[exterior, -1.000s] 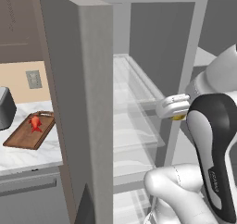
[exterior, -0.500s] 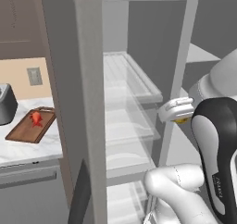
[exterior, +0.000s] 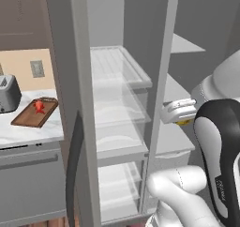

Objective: Retrieve a lemon from the fridge and place it on the cutting board with the fish.

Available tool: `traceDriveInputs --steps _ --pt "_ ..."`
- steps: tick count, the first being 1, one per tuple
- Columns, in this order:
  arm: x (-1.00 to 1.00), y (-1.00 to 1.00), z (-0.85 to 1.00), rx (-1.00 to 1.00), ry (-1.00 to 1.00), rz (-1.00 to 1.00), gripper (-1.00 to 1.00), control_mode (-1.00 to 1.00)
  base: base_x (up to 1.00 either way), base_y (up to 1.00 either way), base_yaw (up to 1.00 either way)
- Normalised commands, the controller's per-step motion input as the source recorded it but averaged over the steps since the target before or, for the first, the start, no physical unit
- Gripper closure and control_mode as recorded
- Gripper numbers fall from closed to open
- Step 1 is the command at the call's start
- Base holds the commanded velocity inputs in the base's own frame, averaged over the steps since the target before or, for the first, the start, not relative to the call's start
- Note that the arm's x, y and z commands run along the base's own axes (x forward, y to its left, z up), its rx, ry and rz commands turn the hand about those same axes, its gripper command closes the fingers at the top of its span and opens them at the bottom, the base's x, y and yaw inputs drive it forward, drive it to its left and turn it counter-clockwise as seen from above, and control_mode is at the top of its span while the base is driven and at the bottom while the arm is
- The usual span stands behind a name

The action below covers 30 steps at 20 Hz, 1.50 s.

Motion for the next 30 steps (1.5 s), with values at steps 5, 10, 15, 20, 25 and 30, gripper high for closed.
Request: traceDriveInputs --steps 5,10,15,20,25,30 --pt "0.0 0.0 0.0 0.0 0.0 0.0 1.0 1.0 -0.71 -0.03 0.0" --pt "0.0 0.0 0.0 0.0 0.0 0.0 1.0 1.0 -0.77 0.0 0.0" --pt "0.0 0.0 0.0 0.0 0.0 0.0 1.0 1.0 -0.71 0.0 0.0" --pt "0.0 0.0 0.0 0.0 0.0 0.0 1.0 1.0 -0.63 0.12 0.0" --pt "0.0 0.0 0.0 0.0 0.0 0.0 1.0 1.0 -0.48 0.48 0.0" --pt "0.0 0.0 0.0 0.0 0.0 0.0 1.0 1.0 -0.3 0.71 0.0"
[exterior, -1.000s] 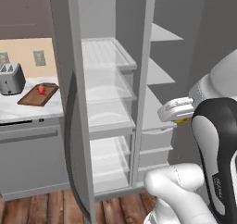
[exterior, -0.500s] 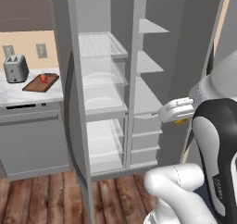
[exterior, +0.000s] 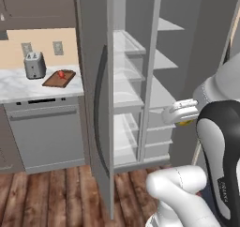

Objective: Retrieve a lemon from the fridge and place it on the cutting board with the fish.

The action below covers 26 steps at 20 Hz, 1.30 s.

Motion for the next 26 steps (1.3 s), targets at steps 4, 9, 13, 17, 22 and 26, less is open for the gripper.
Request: traceDriveInputs --steps 4,9,13,17,22,26 --pt "0.0 0.0 0.0 0.0 0.0 0.0 1.0 1.0 -0.19 0.75 0.0" --pt "0.0 0.0 0.0 0.0 0.0 0.0 1.0 1.0 -0.17 0.73 0.0" --pt "0.0 0.0 0.0 0.0 0.0 0.0 1.0 1.0 -0.11 0.74 -0.04" --pt "0.0 0.0 0.0 0.0 0.0 0.0 1.0 1.0 0.0 0.69 -0.18" --pt "0.0 0.0 0.0 0.0 0.0 0.0 1.0 1.0 0.0 0.52 -0.25" --pt "0.0 0.0 0.0 0.0 0.0 0.0 1.0 1.0 0.0 0.27 -0.25"
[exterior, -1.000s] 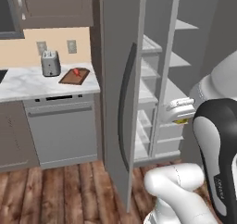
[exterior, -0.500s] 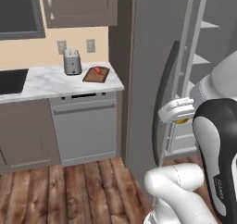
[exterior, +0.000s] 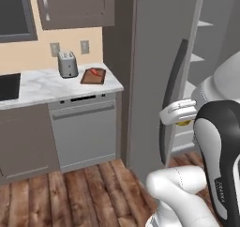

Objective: Retrieve a lemon from the fridge and place it on the cutting board with the fish.

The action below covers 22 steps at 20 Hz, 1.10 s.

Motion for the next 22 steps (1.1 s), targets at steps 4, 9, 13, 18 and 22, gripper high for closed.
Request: traceDriveInputs --steps 4,9,13,18,22 --pt "0.0 0.0 0.0 0.0 0.0 0.0 1.0 1.0 0.0 0.23 -0.25" --pt "0.0 0.0 0.0 0.0 0.0 0.0 1.0 1.0 0.0 0.32 -0.26" --pt "0.0 0.0 0.0 0.0 0.0 0.0 1.0 1.0 0.0 0.44 -0.25" --pt "0.0 0.0 0.0 0.0 0.0 0.0 1.0 1.0 0.0 0.47 -0.23" --pt "0.0 0.0 0.0 0.0 0.0 0.0 1.0 1.0 0.11 0.5 -0.21"
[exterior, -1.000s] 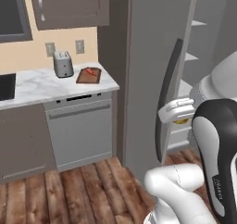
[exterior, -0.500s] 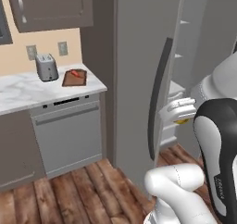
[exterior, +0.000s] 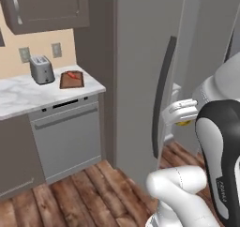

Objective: Retrieve a lemon from the fridge and place it on the cutting board with the fish.

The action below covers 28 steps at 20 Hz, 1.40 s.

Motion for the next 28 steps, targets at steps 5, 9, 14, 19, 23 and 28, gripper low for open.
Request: traceDriveInputs --steps 5,9,14,19,23,28 --pt "0.0 0.0 0.0 0.0 0.0 0.0 1.0 1.0 0.19 0.52 -0.19" --pt "0.0 0.0 0.0 0.0 0.0 0.0 1.0 1.0 0.31 0.52 -0.16" --pt "0.0 0.0 0.0 0.0 0.0 0.0 1.0 1.0 0.44 0.56 -0.13" --pt "0.0 0.0 0.0 0.0 0.0 0.0 1.0 1.0 0.42 0.64 -0.12" --pt "0.0 0.0 0.0 0.0 0.0 0.0 1.0 1.0 0.39 0.6 -0.1" --pt "0.0 0.0 0.0 0.0 0.0 0.0 1.0 1.0 0.35 0.45 -0.09"
